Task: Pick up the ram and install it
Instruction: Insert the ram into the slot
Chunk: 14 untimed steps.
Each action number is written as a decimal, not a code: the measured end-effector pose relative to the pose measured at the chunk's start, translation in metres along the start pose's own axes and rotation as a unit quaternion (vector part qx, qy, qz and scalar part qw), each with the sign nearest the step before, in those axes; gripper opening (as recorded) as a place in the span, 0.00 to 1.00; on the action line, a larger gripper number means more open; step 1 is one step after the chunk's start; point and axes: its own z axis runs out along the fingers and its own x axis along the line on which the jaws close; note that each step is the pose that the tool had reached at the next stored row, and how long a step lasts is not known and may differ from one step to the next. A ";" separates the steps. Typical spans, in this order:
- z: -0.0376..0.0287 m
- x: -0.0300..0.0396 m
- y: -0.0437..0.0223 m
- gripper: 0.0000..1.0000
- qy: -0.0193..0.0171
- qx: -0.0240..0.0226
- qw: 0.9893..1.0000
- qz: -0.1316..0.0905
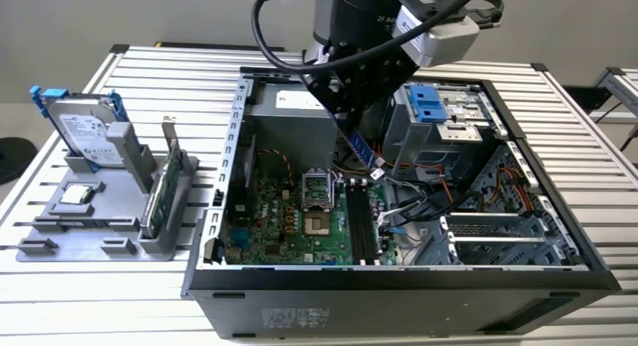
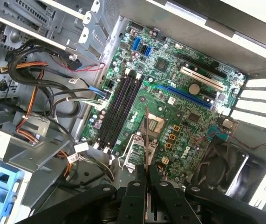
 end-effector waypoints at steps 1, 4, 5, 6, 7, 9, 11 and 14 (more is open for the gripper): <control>0.0000 0.0001 0.0000 0.00 0.000 0.000 1.000 0.004; 0.0000 0.0004 0.0002 0.00 0.001 0.000 1.000 0.017; 0.0000 0.0005 0.0002 0.00 0.001 0.000 1.000 0.021; 0.0000 0.0006 0.0003 0.00 0.002 0.000 1.000 0.025; 0.0000 0.0008 0.0003 0.00 0.002 0.000 1.000 0.029; -0.0001 0.0009 0.0004 0.00 0.002 0.000 0.999 0.037; 0.0000 0.0011 0.0004 0.00 0.003 0.000 0.999 0.045; 0.0000 0.0014 0.0005 0.00 0.004 0.000 0.998 0.057</control>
